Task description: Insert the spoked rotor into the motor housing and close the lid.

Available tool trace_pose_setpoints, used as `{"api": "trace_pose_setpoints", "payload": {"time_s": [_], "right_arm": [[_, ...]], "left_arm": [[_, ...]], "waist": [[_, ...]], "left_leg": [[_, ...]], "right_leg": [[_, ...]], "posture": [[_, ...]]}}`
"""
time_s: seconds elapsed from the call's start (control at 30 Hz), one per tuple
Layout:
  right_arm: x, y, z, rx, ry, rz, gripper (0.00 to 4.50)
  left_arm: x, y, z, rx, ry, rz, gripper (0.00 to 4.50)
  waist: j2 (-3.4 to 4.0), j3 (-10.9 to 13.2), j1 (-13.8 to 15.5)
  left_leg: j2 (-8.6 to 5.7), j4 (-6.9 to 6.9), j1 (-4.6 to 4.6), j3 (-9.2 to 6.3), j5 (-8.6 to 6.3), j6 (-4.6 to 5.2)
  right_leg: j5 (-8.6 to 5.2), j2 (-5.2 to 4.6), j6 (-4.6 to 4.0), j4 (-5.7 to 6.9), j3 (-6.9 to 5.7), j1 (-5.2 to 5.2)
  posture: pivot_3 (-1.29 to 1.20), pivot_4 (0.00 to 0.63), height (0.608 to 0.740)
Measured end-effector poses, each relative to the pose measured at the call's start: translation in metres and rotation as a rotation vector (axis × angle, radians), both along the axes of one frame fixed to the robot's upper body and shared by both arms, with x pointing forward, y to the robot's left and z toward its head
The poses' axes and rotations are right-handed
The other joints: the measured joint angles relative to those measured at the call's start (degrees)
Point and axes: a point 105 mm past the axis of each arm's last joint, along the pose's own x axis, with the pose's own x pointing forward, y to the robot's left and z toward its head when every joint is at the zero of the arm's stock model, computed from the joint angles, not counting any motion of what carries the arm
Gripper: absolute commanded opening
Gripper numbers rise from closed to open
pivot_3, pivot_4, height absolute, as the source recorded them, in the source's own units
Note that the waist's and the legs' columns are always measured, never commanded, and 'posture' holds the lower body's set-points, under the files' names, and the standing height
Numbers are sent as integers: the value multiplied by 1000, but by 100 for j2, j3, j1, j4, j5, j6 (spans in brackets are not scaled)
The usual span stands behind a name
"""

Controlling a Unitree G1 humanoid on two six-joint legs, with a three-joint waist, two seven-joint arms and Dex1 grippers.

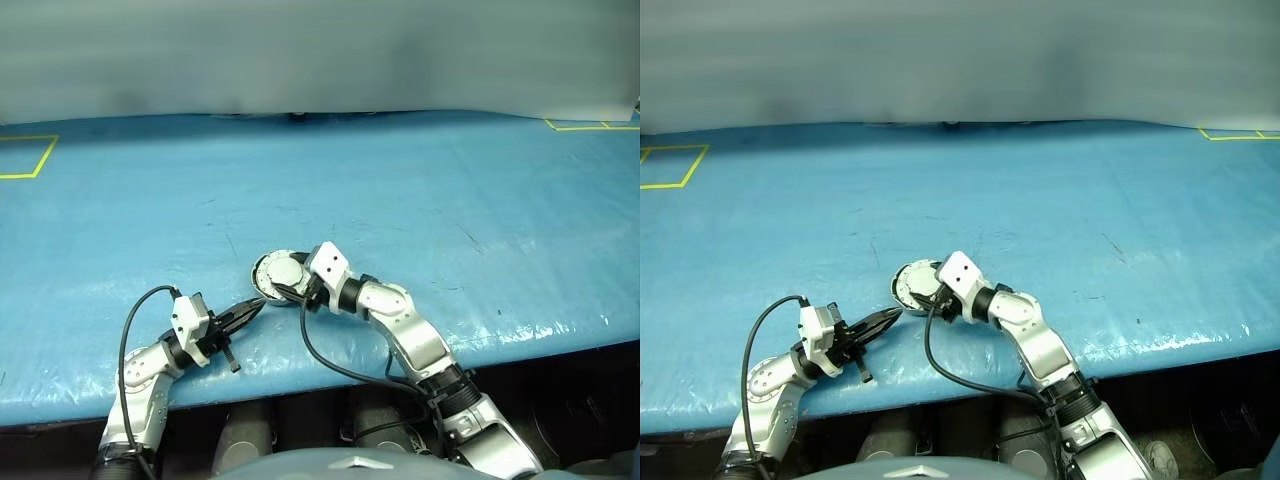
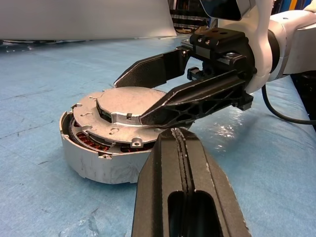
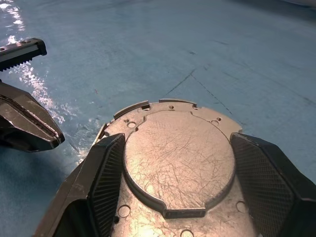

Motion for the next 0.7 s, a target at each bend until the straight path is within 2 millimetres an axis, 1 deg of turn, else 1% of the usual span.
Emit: {"api": "trace_pose_setpoints", "payload": {"time_s": [0.03,0.1,0.27,0.4,0.7], "right_arm": [[0,0,0,0,2,0,3265],[0,0,0,1,3,0,2978],[0,1,1,17,22,-3,2978],[-1,5,3,48,64,-7,2978],[0,13,3,13,55,-47,2978]], "left_arm": [[0,0,0,0,0,1,0],[0,0,0,0,0,1,0],[-1,0,0,0,1,2,0],[-1,1,-1,0,4,3,0],[-3,1,-3,0,12,4,0]], "waist": [[0,0,0],[0,0,-1],[0,0,-1],[0,0,-7],[1,1,-11]], "left_leg": [[0,0,0,0,0,0],[0,-1,0,0,0,0],[0,-3,-1,0,0,-1],[1,-5,-2,0,-1,-2],[2,-6,-1,0,-2,-3]], "right_leg": [[0,0,0,0,0,0],[0,0,-1,0,0,0],[-1,0,-1,-1,0,-2],[-2,1,-3,-1,0,-5],[-2,0,-4,0,-1,-6]], "posture": [[0,150,740],[0,150,740],[0,150,740],[0,150,740],[0,150,740]]}}
